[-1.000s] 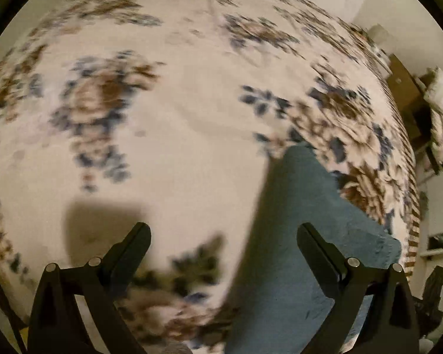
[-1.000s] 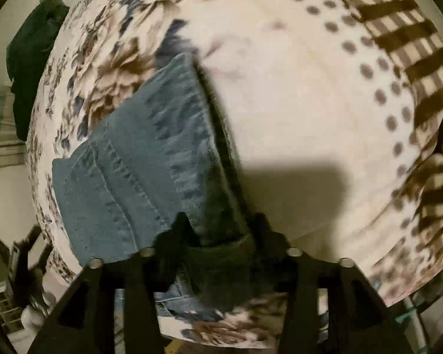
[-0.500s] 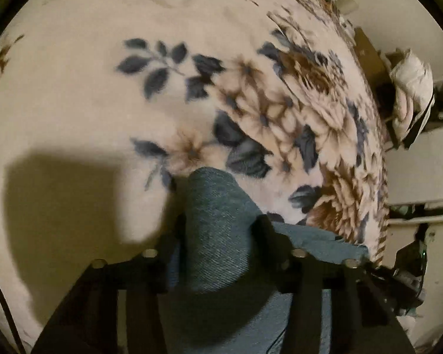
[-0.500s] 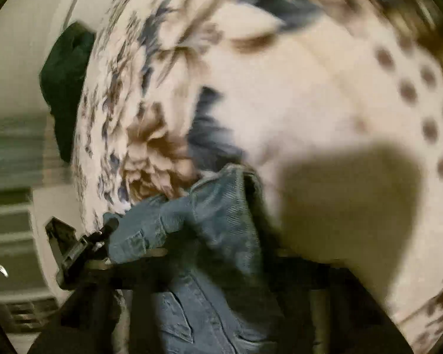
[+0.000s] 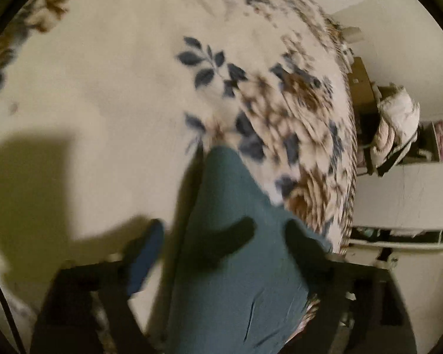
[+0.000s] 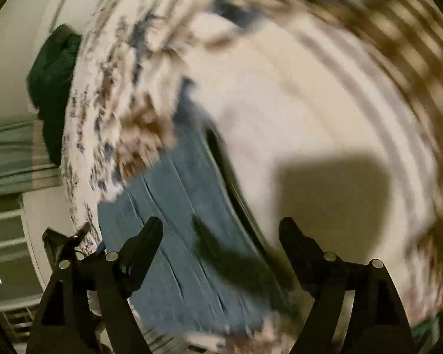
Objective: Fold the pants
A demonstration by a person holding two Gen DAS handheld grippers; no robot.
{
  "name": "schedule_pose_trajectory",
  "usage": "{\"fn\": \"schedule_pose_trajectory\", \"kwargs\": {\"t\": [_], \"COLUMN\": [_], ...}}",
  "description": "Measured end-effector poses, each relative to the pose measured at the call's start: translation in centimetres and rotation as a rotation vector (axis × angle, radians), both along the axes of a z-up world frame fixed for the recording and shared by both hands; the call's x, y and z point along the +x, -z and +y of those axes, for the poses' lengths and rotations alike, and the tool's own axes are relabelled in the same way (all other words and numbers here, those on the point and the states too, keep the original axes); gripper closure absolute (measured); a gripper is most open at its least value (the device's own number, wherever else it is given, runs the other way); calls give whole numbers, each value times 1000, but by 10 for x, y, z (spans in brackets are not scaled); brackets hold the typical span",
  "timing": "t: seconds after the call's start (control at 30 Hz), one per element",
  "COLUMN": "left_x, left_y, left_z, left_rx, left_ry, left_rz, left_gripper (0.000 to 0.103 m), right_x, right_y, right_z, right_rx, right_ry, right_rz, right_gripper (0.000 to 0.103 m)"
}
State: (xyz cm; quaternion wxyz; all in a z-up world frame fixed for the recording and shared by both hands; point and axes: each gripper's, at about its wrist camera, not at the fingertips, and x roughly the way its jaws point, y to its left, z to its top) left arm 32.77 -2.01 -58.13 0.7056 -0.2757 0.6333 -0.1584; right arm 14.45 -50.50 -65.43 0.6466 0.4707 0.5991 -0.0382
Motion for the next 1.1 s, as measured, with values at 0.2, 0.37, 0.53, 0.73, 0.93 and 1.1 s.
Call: {"fn": "schedule_pose_trajectory", "kwargs": {"t": [0.2,0.37,0.53,0.73,0.93,1.1], "left_x": [-45,-53,-51,-49,-49,-50], "left_y": [37,55,55,60,57,58], "left_z": [-16,-22,-18,-22,-23,-21], "left_rx": [-22,-34,-55,-62,-49,-47], "left_ry": [44,42,46,90,112,112], "left_rz": [115,120,131,126,128,126], "left_gripper": [10,8,8,1,1,0], "right_x": [-73,-53,-29,-27,-15,5], "right_y": [42,77,57,71,-14,33], "right_z": [53,103,118,121,143,133], "right_rx": [217,318,236,212,-38,0], "right_ry": [104,108,94,102,4,-7], "right_rz": [46,-85,-160,-146,-266,-119], "right_gripper": [20,20,19,19,21,19]}}
